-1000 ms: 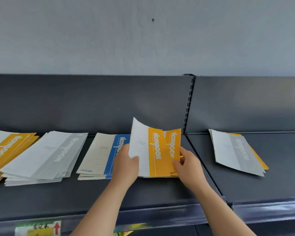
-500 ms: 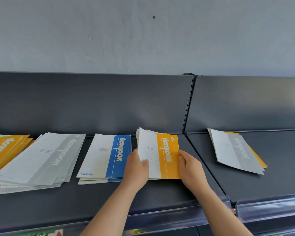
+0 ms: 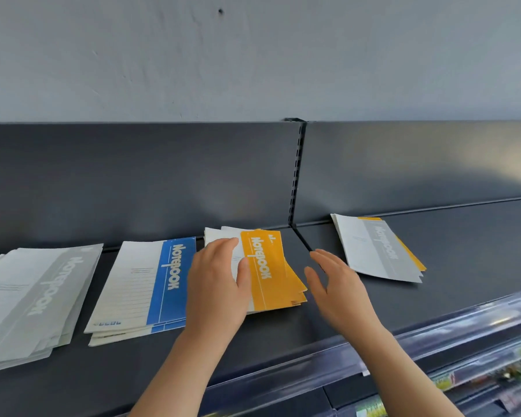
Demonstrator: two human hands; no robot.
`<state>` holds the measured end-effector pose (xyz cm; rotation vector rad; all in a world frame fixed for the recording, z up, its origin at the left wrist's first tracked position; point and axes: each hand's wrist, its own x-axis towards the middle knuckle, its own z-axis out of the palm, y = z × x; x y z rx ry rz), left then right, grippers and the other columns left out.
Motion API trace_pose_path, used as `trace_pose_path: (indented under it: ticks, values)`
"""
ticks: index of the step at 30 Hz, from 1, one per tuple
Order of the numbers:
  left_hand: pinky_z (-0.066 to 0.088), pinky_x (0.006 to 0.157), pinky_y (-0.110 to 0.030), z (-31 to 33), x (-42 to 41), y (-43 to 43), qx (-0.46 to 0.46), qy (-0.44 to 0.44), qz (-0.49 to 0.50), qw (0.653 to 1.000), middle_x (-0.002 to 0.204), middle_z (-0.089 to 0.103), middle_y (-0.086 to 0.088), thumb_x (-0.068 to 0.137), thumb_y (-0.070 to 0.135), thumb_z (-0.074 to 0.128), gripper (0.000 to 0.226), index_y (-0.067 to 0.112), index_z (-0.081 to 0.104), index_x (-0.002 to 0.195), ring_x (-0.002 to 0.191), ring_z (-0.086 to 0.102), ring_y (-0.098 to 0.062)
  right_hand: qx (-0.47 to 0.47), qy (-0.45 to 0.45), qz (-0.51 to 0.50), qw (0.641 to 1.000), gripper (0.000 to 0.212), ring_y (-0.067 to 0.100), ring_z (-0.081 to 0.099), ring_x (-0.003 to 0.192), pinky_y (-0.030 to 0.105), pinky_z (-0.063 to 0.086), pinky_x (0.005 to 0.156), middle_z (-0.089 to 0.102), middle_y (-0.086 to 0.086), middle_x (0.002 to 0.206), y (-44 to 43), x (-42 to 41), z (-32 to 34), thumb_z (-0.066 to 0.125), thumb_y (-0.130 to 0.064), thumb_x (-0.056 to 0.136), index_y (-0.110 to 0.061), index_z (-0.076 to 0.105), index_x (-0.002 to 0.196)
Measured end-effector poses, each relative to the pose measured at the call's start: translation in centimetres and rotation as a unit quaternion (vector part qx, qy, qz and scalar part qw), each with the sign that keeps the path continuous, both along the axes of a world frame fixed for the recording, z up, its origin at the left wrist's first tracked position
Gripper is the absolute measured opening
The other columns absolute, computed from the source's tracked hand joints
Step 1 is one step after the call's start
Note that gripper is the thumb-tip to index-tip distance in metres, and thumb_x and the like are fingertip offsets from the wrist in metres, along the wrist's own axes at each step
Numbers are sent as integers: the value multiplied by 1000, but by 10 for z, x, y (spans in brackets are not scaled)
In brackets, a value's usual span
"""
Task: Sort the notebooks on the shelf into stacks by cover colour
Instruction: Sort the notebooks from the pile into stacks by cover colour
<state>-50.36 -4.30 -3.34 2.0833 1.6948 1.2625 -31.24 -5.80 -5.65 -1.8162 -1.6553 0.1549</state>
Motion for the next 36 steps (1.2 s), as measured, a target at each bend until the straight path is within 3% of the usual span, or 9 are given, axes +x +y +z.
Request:
trace_pose_path:
  ticks: [4,11,16,18,21,25,27,33,36]
  values:
    - [30,92,-15,1,46,-5,-6,-7,-86,996,126,57,8,96,27,49,30,21,59,123,116,48,-10,9,-28,-46,998,44,13,36,135,24,30,106,42,-2,145,-11,45,5,47,-31,96,-14,47,136]
    - [45,93,-21,-5,133,12,-144,-84,-158,973,127,59,3,97,23,48,37,18,50,133,113,55,-8,-71,-61,-115,989,43,19,38,133,30,35,102,39,2,147,-6,139,5,45,-32,97,-12,48,135]
    - [42,86,-21,-11,187,34,-269,-94,-154,946,138,50,-4,99,20,42,48,13,32,145,120,52,-18,-115,-108,-80,984,28,29,50,113,33,39,88,56,7,121,5,181,-3,45,-28,95,-8,60,108]
    - [38,64,-16,-17,201,42,-291,-116,-149,938,106,63,-4,97,18,42,33,14,46,130,86,60,-16,-108,-120,-34,986,24,28,54,105,30,38,85,58,1,107,9,190,-9,44,-28,94,-10,60,97]
    - [26,44,-13,-24,209,52,-275,-129,-117,946,64,50,4,93,17,46,15,11,47,79,49,38,-7,-87,-130,31,987,28,20,48,118,22,28,101,56,-3,123,12,196,-13,44,-27,95,-12,60,112]
    - [54,61,-28,-29,210,62,-280,-177,-84,940,89,69,3,88,19,60,10,14,62,96,78,65,-12,-71,-115,91,987,32,13,38,128,13,13,105,51,-2,134,11,198,-13,42,-25,97,-14,55,123]
    - [51,59,-25,-30,207,62,-288,-197,-58,935,97,66,2,88,15,62,12,14,57,100,83,63,-12,-62,-103,110,987,32,12,37,128,10,10,103,50,-4,134,10,197,-14,41,-25,97,-15,55,124]
    - [48,52,-21,-40,201,71,-291,-250,-3,923,111,64,-3,94,15,49,21,12,51,115,90,62,-18,2,-30,-7,1000,16,24,49,82,35,43,73,57,3,83,11,206,-23,42,-12,92,-10,54,82]
    - [48,53,-20,-43,199,72,-286,-254,6,924,115,63,-2,95,17,49,24,13,50,118,93,62,-19,-8,-52,-10,999,22,20,50,74,34,45,83,56,-1,75,14,208,-30,38,-11,92,-11,50,73]
